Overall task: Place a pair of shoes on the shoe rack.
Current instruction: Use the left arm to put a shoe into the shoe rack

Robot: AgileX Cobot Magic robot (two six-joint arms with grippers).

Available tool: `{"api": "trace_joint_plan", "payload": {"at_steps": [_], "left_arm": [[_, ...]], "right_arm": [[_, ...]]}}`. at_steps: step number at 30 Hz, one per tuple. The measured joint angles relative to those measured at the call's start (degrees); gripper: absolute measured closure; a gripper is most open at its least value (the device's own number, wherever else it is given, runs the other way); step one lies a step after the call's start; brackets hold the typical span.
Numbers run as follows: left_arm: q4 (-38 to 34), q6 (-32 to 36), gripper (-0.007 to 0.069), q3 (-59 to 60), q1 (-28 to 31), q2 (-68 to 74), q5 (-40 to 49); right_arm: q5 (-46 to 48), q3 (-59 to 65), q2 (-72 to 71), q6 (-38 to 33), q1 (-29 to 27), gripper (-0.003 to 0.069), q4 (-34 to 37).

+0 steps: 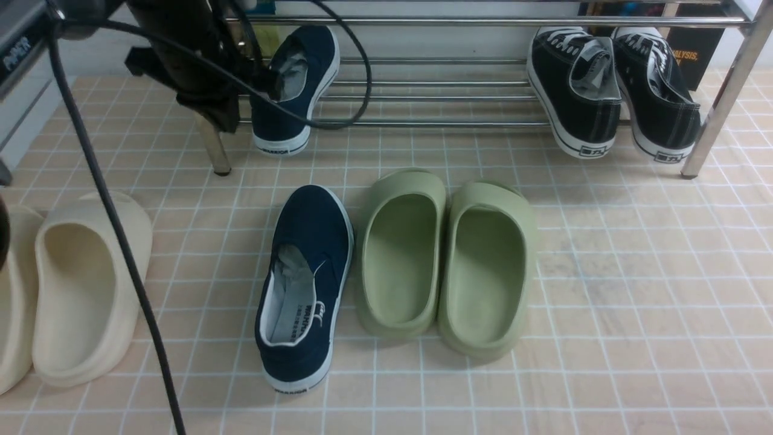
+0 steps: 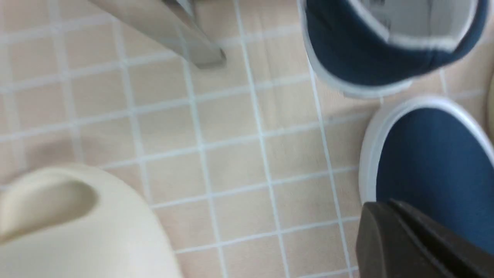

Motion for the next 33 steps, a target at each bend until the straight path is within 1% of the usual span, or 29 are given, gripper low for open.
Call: {"api": "trace_joint_plan", "payload": {"at_steps": [1, 5, 6, 7, 9, 15, 19, 25, 33], "left_arm": [[-0.2, 0.0, 0.0622, 0.1, 0.0, 0.3, -0.1], [-0.6, -0.2, 0.0622, 0.8, 0.0, 4.5, -6.5], [-0.6, -0.4, 0.0622, 0.8, 0.0, 4.5, -6.8], [-0.4, -1.5, 0.0622, 0.8, 0.0, 4.8, -10.1], [-0.3, -3.4, 0.0622, 0.8, 0.0, 4.7, -13.5], [-0.2, -6.5, 0.0622, 0.8, 0.0, 4.2, -17.6], [-0.2, -6.9, 0.0622, 0.8, 0.0, 4.1, -20.6], [-0.5, -6.9, 0.0622, 0.8, 0.0, 4.1, -22.4], [0.9, -7.0, 0.0615, 0.8, 0.0, 4.4, -26.3]], "right_arm": [[0.0, 0.0, 0.0, 0.0, 0.0, 0.0422, 0.0], [0.0, 0.0, 0.0, 0.0, 0.0, 0.0422, 0.0], [0.0, 0.0, 0.0, 0.0, 0.0, 0.0422, 0.0], [0.0, 0.0, 0.0, 0.0, 0.0, 0.0422, 0.0], [0.0, 0.0, 0.0, 0.0, 0.0, 0.0422, 0.0], [0.0, 0.0, 0.0, 0.0, 0.0, 0.0422, 0.0], [0.0, 0.0, 0.0, 0.0, 0.0, 0.0422, 0.0], [0.0, 0.0, 0.0, 0.0, 0.0, 0.0422, 0.0], [0.0, 0.0, 0.0, 0.0, 0.0, 0.0422, 0.0]]}}
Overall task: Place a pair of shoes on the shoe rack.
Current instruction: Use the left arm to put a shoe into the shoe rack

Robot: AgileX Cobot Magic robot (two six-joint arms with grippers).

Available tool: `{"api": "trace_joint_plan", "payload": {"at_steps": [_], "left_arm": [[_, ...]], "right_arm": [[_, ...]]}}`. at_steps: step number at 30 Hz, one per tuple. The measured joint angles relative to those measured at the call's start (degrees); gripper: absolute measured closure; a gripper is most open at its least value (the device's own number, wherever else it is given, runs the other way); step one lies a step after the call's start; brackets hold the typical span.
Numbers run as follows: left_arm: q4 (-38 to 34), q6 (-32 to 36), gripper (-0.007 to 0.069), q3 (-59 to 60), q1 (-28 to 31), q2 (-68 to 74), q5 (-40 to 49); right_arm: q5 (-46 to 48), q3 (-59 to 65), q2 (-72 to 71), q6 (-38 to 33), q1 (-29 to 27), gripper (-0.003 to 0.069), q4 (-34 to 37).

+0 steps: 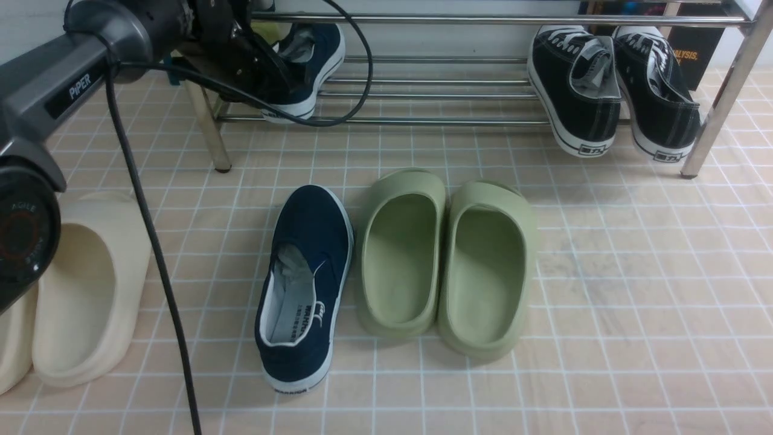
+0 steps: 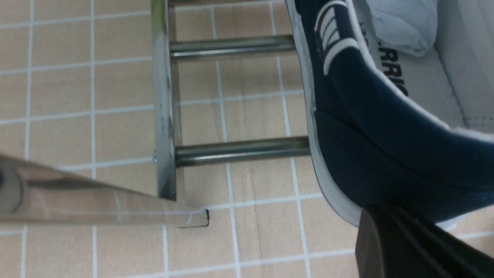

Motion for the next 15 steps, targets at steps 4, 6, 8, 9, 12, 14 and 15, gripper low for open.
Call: {"api": "trace_joint_plan", "payload": {"at_steps": [4, 6, 8, 9, 12, 14, 15], "left_arm": [[0.2, 0.0, 0.0610, 0.0, 0.0, 0.1, -1.4], [0.2, 0.0, 0.0608, 0.0, 0.0, 0.1, -1.5], [0.2, 0.0, 0.0605, 0.0, 0.0, 0.1, -1.7], [0.2, 0.0, 0.0604, 0.0, 0.0, 0.1, -1.7], [0.2, 0.0, 0.0603, 0.0, 0.0, 0.1, -1.1], [0.2, 0.0, 0.0601, 0.0, 0.0, 0.1, 0.5], [0.3, 0.0, 0.0601, 0.0, 0.0, 0.0, 1.6]], "right_arm": [[0.0, 0.0, 0.0, 0.0, 0.0, 0.0422, 0.0], [0.0, 0.0, 0.0, 0.0, 0.0, 0.0422, 0.0], [0.0, 0.0, 0.0, 0.0, 0.0, 0.0422, 0.0], [0.0, 0.0, 0.0, 0.0, 0.0, 0.0422, 0.0], [0.0, 0.0, 0.0, 0.0, 0.0, 0.0422, 0.0], [0.0, 0.0, 0.0, 0.0, 0.0, 0.0422, 0.0], [0.0, 0.0, 0.0, 0.0, 0.0, 0.0422, 0.0]]}}
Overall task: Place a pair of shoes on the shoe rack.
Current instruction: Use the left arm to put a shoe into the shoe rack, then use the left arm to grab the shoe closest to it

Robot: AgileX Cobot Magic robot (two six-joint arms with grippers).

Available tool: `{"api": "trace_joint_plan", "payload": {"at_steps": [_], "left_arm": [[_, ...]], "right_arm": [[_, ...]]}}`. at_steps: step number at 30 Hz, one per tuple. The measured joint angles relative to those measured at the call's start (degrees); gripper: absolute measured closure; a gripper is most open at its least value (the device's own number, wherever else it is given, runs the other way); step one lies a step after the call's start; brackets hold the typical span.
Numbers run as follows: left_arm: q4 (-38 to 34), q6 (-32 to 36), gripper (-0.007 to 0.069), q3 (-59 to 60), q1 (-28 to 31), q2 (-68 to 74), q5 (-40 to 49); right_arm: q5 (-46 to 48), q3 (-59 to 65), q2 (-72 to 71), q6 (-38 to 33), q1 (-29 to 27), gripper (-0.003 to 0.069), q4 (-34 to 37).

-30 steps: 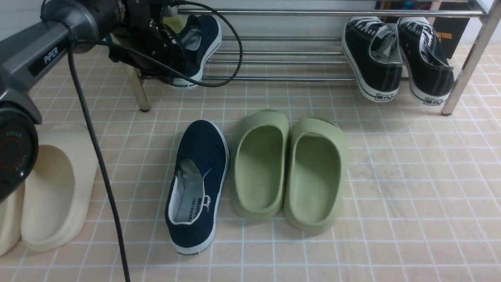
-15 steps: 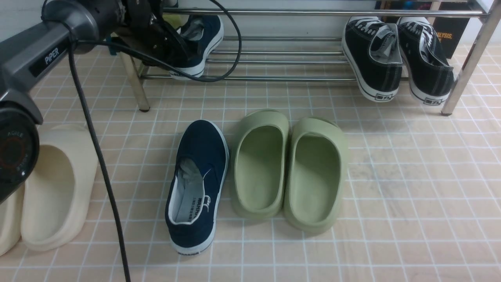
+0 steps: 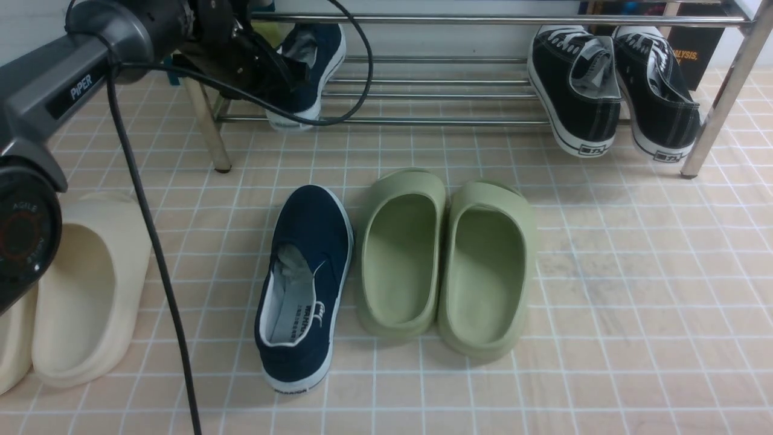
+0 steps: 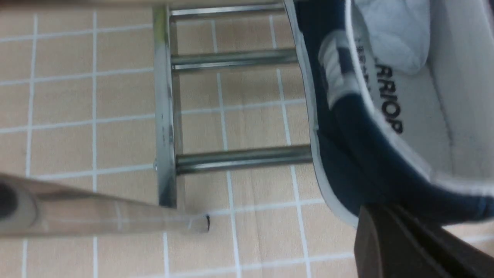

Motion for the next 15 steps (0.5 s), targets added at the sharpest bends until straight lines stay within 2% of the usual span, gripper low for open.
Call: {"api": "trace_joint_plan", "payload": {"at_steps": [7, 12, 15], "left_arm": [[2.1, 0.0, 0.0591, -0.5, -0.1, -5.0, 14.1], [3.9, 1.1, 0.0581, -1.3, -0.1, -15.9, 26.4], [2.5, 1.4, 0.0572, 0.2, -0.1, -21.8, 28.1]], "right_arm": [[0.0, 0.0, 0.0, 0.0, 0.0, 0.0422, 0.0], [0.0, 0.0, 0.0, 0.0, 0.0, 0.0422, 0.0], [0.0, 0.0, 0.0, 0.0, 0.0, 0.0422, 0.0]]}}
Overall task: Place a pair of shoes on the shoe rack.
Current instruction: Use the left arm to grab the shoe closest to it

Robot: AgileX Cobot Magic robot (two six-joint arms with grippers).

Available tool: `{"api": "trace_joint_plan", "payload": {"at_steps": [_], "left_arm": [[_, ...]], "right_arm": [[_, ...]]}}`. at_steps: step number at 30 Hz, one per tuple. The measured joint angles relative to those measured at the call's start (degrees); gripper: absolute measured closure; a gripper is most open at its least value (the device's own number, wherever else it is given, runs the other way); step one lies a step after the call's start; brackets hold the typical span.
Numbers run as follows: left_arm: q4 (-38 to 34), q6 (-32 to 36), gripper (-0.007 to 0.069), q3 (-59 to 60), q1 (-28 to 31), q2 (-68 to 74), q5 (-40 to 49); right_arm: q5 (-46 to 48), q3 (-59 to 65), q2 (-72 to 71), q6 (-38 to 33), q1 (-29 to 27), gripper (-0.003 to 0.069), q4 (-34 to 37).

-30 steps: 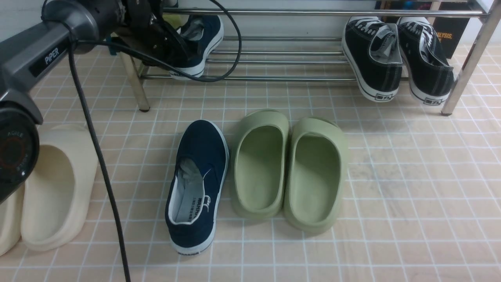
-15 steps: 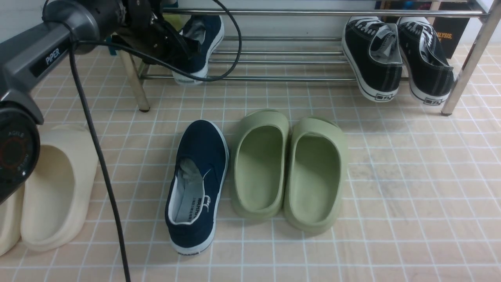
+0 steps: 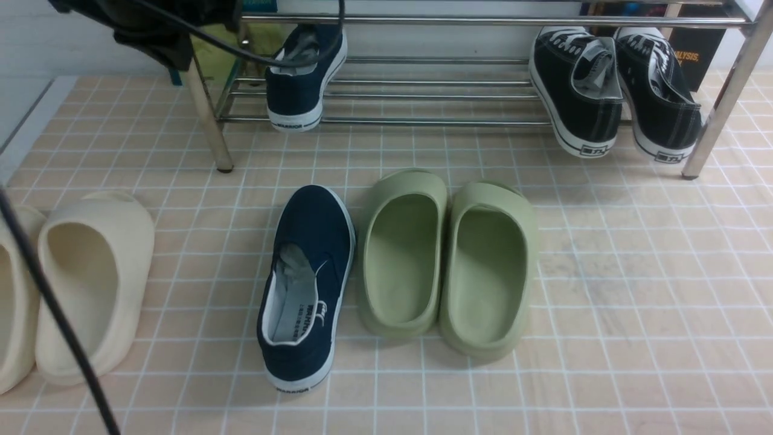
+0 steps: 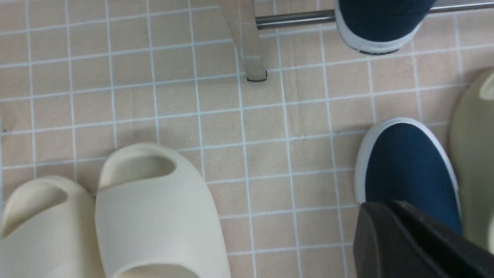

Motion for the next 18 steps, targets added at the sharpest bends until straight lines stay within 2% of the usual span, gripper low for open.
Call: {"api": "trace_joint_plan", "payload": {"at_steps": [2, 5, 11, 14, 18], "left_arm": [[-1.4, 0.5, 0.0568, 3.2, 0.0, -3.8, 0.0], [-5.5, 1.1, 0.0559, 15.5, 0.0, -9.4, -2.5], [-17.7, 2.5, 0.0540, 42.8, 0.0, -13.5, -21.3], [-22.4, 5.9, 0.0491, 49.8, 0.0, -12.7, -27.1], [-25.6, 9.9, 0.0385, 51.6, 0.0, -11.6, -28.6]], "right_arm": [[0.0, 0.0, 0.0, 0.0, 0.0, 0.0422, 0.0], [0.0, 0.0, 0.0, 0.0, 0.0, 0.0422, 0.0], [0.0, 0.0, 0.0, 0.0, 0.0, 0.0422, 0.0], [0.0, 0.0, 0.0, 0.0, 0.0, 0.0422, 0.0], [0.0, 0.0, 0.0, 0.0, 0.0, 0.0422, 0.0]]}}
